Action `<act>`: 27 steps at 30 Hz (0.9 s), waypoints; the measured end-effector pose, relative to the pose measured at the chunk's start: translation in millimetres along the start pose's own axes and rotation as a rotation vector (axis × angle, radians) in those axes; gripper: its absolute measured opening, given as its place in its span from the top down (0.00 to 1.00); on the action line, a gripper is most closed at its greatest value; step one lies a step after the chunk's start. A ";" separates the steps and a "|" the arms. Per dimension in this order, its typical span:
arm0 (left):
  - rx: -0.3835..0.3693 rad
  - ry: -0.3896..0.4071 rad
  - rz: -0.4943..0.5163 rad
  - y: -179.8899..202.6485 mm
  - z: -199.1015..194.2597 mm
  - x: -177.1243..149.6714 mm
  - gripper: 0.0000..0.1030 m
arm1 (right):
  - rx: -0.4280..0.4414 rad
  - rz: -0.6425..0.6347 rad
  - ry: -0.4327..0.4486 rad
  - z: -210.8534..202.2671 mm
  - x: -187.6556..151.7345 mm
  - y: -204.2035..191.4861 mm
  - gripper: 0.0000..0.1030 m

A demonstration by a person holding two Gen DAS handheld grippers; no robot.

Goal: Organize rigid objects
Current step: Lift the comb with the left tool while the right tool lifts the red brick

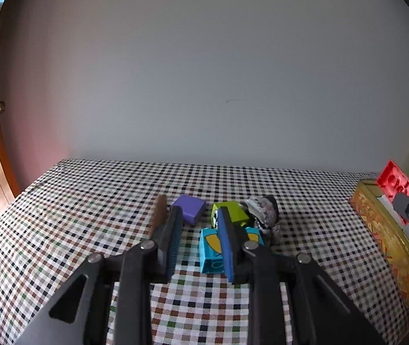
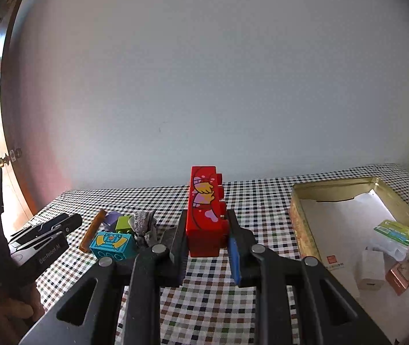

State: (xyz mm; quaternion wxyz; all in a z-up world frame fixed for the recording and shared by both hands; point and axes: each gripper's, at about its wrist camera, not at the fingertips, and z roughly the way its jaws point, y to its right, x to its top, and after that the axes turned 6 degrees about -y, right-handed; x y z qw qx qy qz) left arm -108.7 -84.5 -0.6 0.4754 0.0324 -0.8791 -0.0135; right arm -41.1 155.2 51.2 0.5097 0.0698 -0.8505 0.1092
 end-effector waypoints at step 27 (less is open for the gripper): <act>0.055 -0.309 -0.070 -63.6 110.6 20.9 0.76 | 0.021 0.017 -0.021 -4.4 -2.4 10.1 0.76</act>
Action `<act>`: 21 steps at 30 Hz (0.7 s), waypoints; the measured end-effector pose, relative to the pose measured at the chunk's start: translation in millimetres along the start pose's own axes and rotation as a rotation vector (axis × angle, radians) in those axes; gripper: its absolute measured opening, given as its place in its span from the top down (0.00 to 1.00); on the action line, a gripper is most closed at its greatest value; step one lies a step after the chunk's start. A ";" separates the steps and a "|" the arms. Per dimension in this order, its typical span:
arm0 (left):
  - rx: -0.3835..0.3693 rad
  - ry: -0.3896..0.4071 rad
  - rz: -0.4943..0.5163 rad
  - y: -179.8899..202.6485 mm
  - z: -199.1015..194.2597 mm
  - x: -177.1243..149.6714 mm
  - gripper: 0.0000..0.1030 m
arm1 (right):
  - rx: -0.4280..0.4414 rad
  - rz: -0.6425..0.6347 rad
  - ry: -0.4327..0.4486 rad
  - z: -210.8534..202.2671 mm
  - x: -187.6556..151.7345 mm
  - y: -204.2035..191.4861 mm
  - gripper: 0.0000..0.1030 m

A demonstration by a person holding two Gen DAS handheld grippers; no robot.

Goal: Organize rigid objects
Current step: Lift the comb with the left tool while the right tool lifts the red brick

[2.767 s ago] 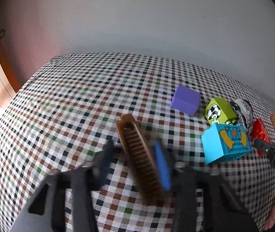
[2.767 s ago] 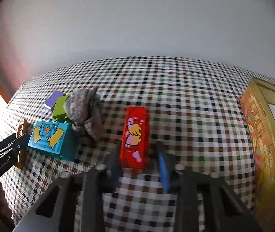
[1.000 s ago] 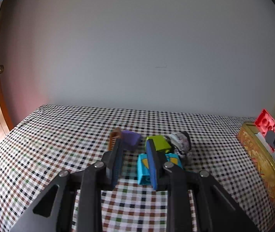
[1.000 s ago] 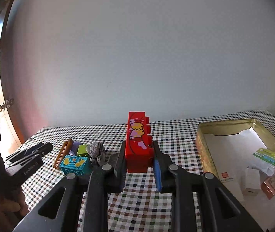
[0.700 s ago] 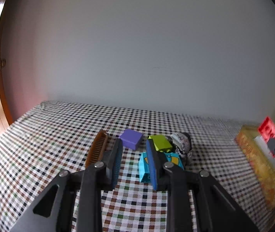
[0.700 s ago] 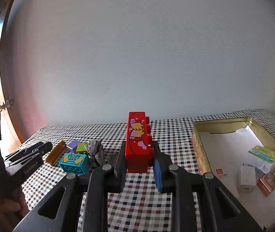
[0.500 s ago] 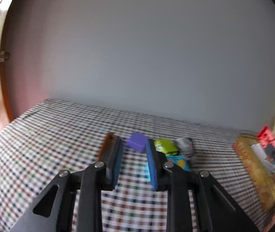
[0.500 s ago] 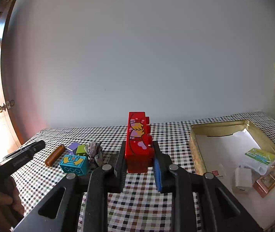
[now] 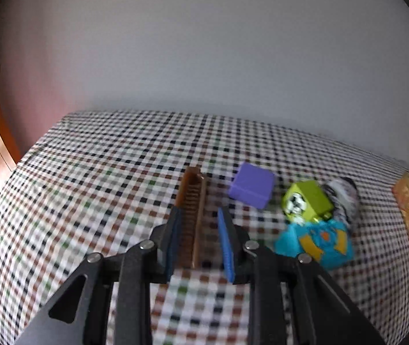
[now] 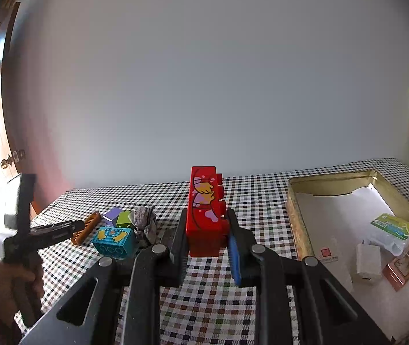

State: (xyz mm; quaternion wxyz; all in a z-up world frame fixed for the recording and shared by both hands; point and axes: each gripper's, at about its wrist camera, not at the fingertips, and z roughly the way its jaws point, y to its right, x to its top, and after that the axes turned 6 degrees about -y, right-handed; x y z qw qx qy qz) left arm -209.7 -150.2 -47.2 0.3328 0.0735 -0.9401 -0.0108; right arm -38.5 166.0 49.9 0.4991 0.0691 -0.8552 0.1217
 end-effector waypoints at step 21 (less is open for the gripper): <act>-0.022 -0.121 -0.015 -4.9 37.9 16.8 0.09 | 0.018 0.003 -0.055 11.3 -2.5 -1.0 0.75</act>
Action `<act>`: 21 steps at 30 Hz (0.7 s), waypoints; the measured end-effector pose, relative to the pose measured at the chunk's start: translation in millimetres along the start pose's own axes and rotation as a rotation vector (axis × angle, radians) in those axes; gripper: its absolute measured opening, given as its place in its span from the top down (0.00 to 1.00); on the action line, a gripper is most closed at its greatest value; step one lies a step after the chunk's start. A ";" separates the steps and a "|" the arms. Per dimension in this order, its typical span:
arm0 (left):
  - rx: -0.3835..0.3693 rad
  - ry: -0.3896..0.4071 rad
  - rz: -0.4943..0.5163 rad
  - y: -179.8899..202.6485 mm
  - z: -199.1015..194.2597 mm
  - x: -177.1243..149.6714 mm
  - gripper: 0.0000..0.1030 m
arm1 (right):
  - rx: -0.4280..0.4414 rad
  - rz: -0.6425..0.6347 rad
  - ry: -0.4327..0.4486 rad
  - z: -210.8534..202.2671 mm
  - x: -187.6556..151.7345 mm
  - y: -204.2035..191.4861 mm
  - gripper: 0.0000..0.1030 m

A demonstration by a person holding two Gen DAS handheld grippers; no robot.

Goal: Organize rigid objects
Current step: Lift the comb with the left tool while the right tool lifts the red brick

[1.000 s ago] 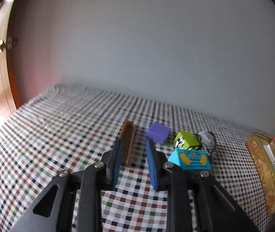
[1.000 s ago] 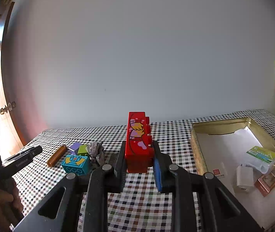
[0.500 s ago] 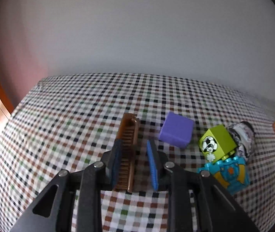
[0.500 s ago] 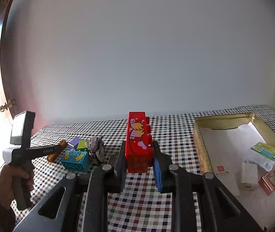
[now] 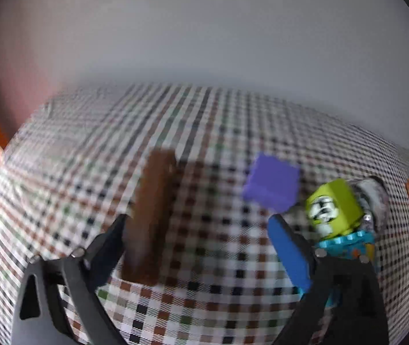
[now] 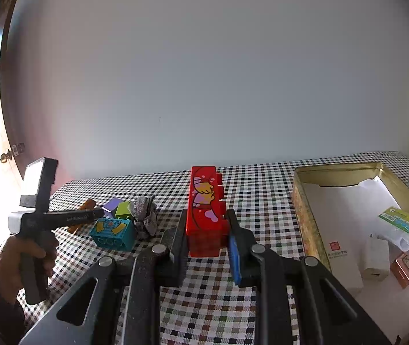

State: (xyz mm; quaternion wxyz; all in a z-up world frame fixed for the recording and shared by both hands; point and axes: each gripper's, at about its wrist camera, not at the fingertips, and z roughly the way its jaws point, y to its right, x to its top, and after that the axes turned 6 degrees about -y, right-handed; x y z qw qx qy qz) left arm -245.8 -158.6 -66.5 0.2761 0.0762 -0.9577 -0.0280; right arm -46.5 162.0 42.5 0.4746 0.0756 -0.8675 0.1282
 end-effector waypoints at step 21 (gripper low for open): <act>-0.075 0.153 -0.204 -57.1 -36.2 -16.6 0.87 | -0.008 0.002 0.025 -2.6 1.3 1.5 0.76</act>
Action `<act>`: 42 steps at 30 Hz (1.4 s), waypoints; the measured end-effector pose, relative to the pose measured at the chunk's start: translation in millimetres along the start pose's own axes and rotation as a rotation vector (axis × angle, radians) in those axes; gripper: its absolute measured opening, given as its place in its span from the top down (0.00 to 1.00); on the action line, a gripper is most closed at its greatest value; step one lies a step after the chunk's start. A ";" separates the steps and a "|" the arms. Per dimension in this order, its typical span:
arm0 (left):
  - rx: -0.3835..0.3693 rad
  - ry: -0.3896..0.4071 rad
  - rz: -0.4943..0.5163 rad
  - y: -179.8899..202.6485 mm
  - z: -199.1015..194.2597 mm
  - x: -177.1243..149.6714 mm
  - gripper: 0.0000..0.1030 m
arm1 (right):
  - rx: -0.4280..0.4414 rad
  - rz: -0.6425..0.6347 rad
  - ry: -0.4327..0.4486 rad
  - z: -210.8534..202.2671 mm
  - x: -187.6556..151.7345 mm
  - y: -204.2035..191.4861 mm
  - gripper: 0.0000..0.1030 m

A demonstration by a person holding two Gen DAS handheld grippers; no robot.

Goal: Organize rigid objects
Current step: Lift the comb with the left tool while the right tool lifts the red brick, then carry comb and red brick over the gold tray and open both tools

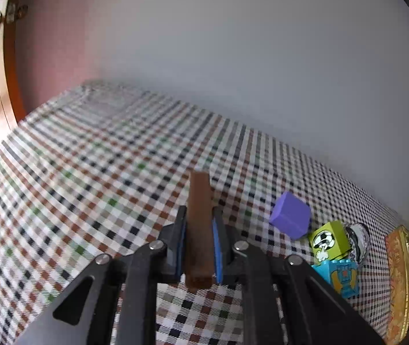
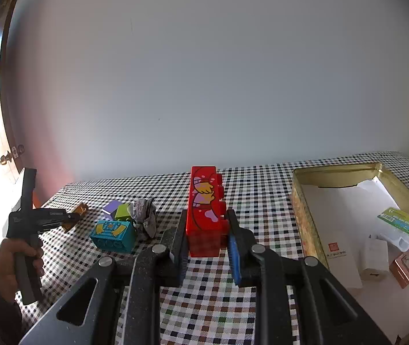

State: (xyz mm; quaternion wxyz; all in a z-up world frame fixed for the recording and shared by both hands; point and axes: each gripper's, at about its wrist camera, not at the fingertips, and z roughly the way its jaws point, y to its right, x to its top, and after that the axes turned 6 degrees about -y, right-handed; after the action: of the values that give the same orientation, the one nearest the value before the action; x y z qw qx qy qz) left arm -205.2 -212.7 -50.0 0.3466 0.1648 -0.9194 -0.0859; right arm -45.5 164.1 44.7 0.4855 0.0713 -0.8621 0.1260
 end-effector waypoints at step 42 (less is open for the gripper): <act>-0.345 0.267 0.329 218.6 -194.1 -160.6 0.87 | -0.087 0.032 0.236 -82.0 -6.7 45.9 0.75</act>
State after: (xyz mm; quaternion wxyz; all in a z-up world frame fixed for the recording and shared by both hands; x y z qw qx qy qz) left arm -15.9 40.6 56.3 0.4968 -0.0385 -0.8518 -0.1613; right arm 13.9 231.6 72.9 0.5842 0.0212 -0.8047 0.1037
